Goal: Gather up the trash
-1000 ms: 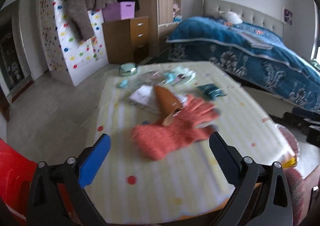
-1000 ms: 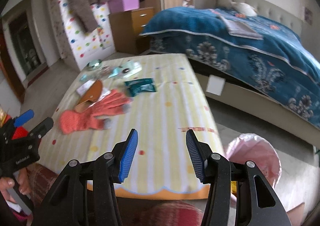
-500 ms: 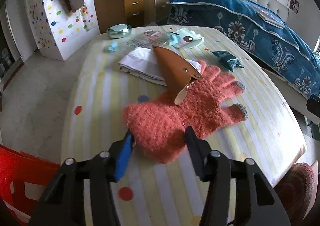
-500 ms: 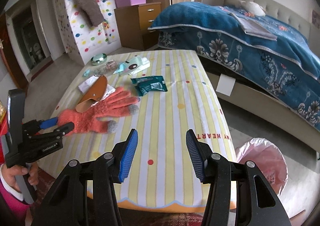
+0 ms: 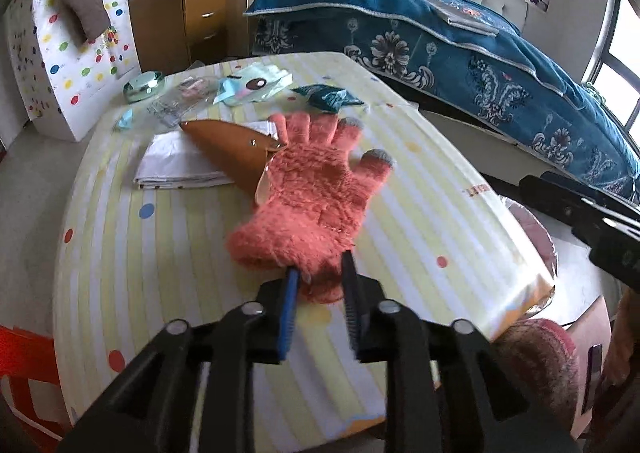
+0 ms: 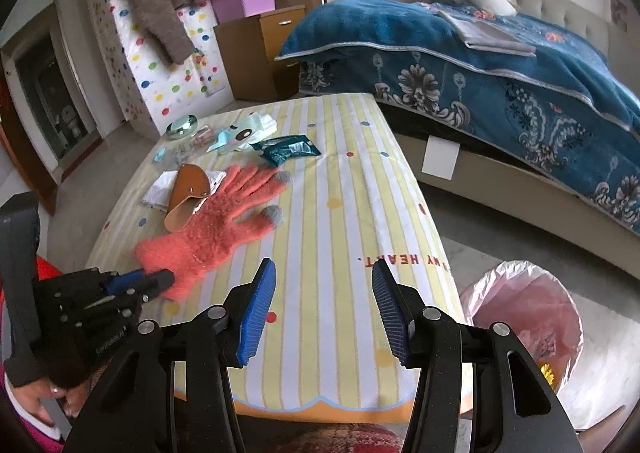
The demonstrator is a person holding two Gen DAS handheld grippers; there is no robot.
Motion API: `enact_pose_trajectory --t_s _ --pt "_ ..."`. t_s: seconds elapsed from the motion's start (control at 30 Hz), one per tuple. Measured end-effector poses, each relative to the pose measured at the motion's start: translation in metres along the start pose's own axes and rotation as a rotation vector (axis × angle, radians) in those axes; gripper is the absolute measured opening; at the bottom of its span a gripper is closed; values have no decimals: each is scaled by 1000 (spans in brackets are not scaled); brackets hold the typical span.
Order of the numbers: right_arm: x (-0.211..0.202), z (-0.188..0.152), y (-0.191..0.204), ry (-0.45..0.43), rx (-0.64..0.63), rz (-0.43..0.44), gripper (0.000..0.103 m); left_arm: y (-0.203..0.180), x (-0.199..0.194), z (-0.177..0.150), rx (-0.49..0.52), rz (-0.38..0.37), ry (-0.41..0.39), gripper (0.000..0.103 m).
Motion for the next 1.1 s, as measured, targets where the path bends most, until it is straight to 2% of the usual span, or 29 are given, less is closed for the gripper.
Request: enact_pose_trajectory --t_s 0.03,0.07,0.13,0.2,0.37,0.57,0.77,0.9,1.1 --pt "-1 1 -2 -3 2 -1 51 2 -3 1 -6 10 -10 46" --pt "0 2 -2 -4 2 -1 51 5 -8 3 -12 28 -29 55" --pt "2 6 -2 -6 -4 2 51 11 -12 7 -16 68 -58 61" --pt "5 10 -1 -9 -13 3 57 20 -15 13 -28 108 -80 67" --pt "23 27 7 -11 -43 16 59 48 -15 29 -72 171 -108 69" --pt "78 66 24 20 -100 32 58 74 3 54 -93 202 -114 69" --pt "130 94 33 57 -130 54 57 87 25 75 -95 209 -110 69" --pt "170 114 32 86 -144 36 57 96 36 84 -101 210 -113 69" --pt "193 113 29 124 -131 39 56 100 42 81 -106 196 -101 69"
Point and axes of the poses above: each gripper's, at about its wrist camera, not at the fingertips, and x roughly the way its jaws point, y to its left, z to its top, the point moved 2 cm from there along x, roughly the way its jaws point, and after that the axes turned 3 degrees about z, right-handed, at the moved point
